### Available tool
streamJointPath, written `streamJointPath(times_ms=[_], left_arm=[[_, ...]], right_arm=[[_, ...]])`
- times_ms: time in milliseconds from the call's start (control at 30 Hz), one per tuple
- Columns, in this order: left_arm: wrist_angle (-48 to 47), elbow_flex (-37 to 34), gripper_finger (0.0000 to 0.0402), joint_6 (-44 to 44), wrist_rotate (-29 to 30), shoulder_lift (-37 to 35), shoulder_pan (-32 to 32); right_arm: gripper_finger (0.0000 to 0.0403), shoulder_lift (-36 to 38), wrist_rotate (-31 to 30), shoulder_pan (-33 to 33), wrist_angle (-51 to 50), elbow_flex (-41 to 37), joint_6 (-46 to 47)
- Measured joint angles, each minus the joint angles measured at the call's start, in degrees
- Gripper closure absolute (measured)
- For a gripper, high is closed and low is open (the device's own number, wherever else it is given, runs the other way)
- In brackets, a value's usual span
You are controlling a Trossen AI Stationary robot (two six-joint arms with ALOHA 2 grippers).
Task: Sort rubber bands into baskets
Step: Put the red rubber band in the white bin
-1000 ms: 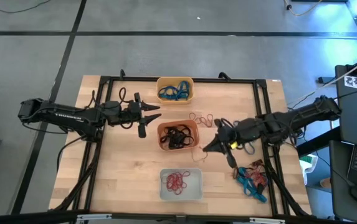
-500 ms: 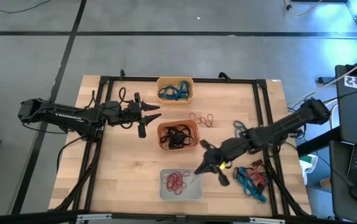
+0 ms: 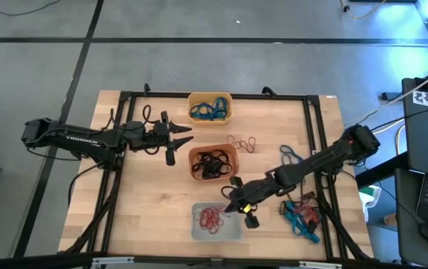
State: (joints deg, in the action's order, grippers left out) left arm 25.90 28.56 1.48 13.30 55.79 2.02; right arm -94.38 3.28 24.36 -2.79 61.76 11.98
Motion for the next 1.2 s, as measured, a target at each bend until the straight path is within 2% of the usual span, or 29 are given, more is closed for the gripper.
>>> streamJointPath(times_ms=[200, 267, 367, 500, 600, 700, 933, 1200], left_arm=[[-0.01, 0.00, 0.0260, 0.00, -0.02, 0.00, 0.00], [-0.01, 0.00, 0.0260, 0.00, -0.02, 0.00, 0.00], [-0.01, 0.00, 0.0260, 0.00, -0.02, 0.00, 0.00], [-0.01, 0.00, 0.0260, 0.00, -0.01, 0.00, 0.00], [0.01, 0.00, 0.0260, 0.00, 0.00, 0.00, 0.00], [0.03, 0.00, 0.0260, -0.02, -0.01, 0.02, 0.00], [0.01, 0.00, 0.0260, -0.02, 0.00, 0.02, 0.00], [-0.12, 0.00, 0.0260, -0.24, 0.00, 0.02, 0.00]], right_arm=[[0.0398, -2.29, -3.75, 0.00, -0.35, 0.00, 2.77], [0.0385, -2.41, -3.96, -0.02, -0.63, 0.00, 3.54], [0.0341, -2.33, -4.12, -0.02, -0.51, 0.00, 4.44], [0.0261, -1.72, -2.91, -0.08, -1.18, 0.38, 4.25], [0.0210, -1.47, -2.18, -0.82, -7.49, 2.62, 2.80], [0.0182, -1.47, -2.79, -2.02, -15.66, 6.32, 2.70], [0.0181, -1.38, -2.85, -4.50, -28.65, 12.71, 0.78], [0.0189, -0.14, -5.37, -6.26, -35.67, 12.64, -1.73]])
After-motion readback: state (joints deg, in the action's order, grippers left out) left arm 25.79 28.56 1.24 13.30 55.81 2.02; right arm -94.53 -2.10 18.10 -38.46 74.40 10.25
